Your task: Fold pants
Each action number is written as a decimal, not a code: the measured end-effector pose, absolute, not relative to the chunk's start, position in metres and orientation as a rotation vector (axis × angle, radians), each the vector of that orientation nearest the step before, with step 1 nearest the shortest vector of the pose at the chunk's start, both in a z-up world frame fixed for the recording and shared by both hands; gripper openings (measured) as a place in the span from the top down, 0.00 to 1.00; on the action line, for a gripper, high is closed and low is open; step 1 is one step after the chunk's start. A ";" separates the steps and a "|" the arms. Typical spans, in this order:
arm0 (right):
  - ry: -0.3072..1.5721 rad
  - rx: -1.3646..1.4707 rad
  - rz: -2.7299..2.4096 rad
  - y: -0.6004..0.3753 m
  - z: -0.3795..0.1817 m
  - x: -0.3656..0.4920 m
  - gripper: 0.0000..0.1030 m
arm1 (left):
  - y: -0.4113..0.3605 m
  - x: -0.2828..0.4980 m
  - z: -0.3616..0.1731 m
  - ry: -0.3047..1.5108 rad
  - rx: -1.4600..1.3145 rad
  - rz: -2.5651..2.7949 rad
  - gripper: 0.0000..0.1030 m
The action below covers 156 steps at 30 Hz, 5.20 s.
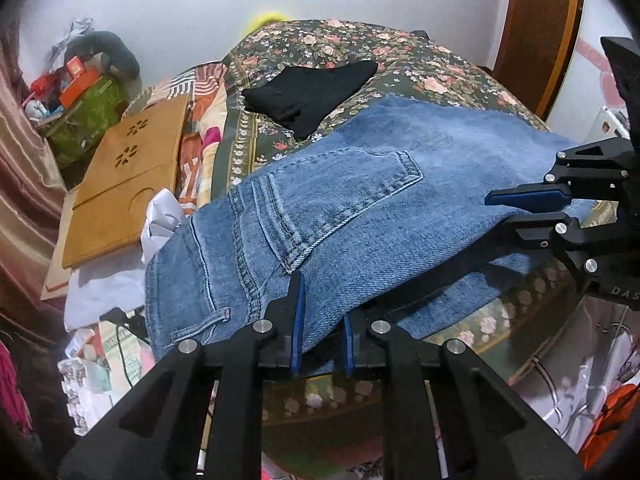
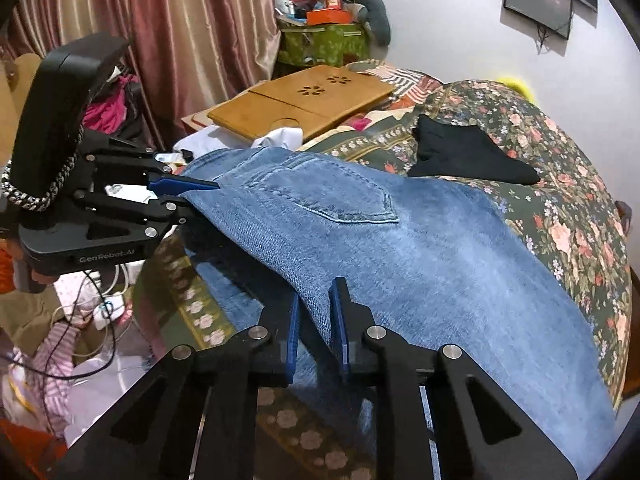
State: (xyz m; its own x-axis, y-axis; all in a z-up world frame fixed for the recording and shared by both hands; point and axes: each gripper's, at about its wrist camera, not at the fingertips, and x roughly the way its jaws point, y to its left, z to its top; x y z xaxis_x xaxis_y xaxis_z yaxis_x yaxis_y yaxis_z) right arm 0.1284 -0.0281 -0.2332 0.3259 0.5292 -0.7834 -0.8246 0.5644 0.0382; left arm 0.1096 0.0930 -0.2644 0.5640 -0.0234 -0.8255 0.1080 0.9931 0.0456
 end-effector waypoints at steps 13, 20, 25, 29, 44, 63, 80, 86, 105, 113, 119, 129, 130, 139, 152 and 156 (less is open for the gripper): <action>0.990 -0.334 0.954 -0.033 -0.248 0.128 0.69 | 0.103 0.103 -0.292 1.084 -0.055 -0.037 0.64; 0.957 -0.219 0.893 -0.078 -0.216 0.145 0.58 | 0.120 0.089 -0.246 0.978 -0.165 -0.047 0.56; 0.939 -0.143 0.750 -0.118 -0.212 0.167 0.58 | 0.146 0.099 -0.246 0.967 -0.239 0.076 0.55; 1.021 -0.117 0.637 -0.144 -0.240 0.183 0.58 | 0.157 0.109 -0.284 1.061 -0.230 0.184 0.55; 0.984 0.001 0.490 -0.241 -0.239 0.187 0.57 | 0.097 0.129 -0.243 1.035 -0.052 0.187 0.48; 0.896 0.235 -0.025 -0.466 -0.244 0.155 0.51 | -0.120 0.233 -0.242 1.013 0.038 -0.129 0.17; 0.986 0.533 -0.098 -0.520 -0.334 0.203 0.51 | -0.183 0.235 -0.301 1.101 0.113 -0.122 0.11; 0.938 0.497 -0.108 -0.516 -0.327 0.202 0.72 | -0.185 0.238 -0.302 1.097 0.110 -0.101 0.10; 0.956 0.192 -0.194 -0.499 -0.313 0.205 0.72 | -0.184 0.242 -0.299 1.111 0.089 -0.120 0.10; 0.928 0.342 -0.143 -0.508 -0.290 0.174 0.42 | -0.208 0.246 -0.284 1.069 0.047 -0.191 0.10; 0.960 0.534 -0.025 -0.498 -0.306 0.162 0.41 | -0.237 0.249 -0.296 1.096 0.092 -0.265 0.37; 0.930 0.690 -0.021 -0.492 -0.327 0.185 0.37 | -0.251 0.246 -0.306 1.090 0.140 -0.308 0.62; 0.929 0.699 -0.023 -0.494 -0.328 0.189 0.37 | -0.253 0.246 -0.306 1.088 0.145 -0.309 0.62; 0.930 0.725 -0.106 -0.513 -0.342 0.209 0.51 | -0.261 0.247 -0.309 1.073 0.174 -0.309 0.62; 0.749 0.485 -0.080 -0.489 -0.251 0.193 0.89 | -0.238 0.235 -0.267 0.999 0.153 -0.287 0.34; 0.649 0.374 0.002 -0.454 -0.202 0.183 0.90 | -0.217 0.229 -0.238 0.935 0.111 -0.263 0.28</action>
State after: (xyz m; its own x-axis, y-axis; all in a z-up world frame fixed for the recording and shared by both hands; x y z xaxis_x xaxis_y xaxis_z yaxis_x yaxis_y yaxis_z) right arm 0.1827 -0.4538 -0.2022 0.7992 0.1180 -0.5893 0.1135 0.9332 0.3409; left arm 0.2290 -0.2173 -0.2384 0.5649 -0.1753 -0.8063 0.2713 0.9623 -0.0191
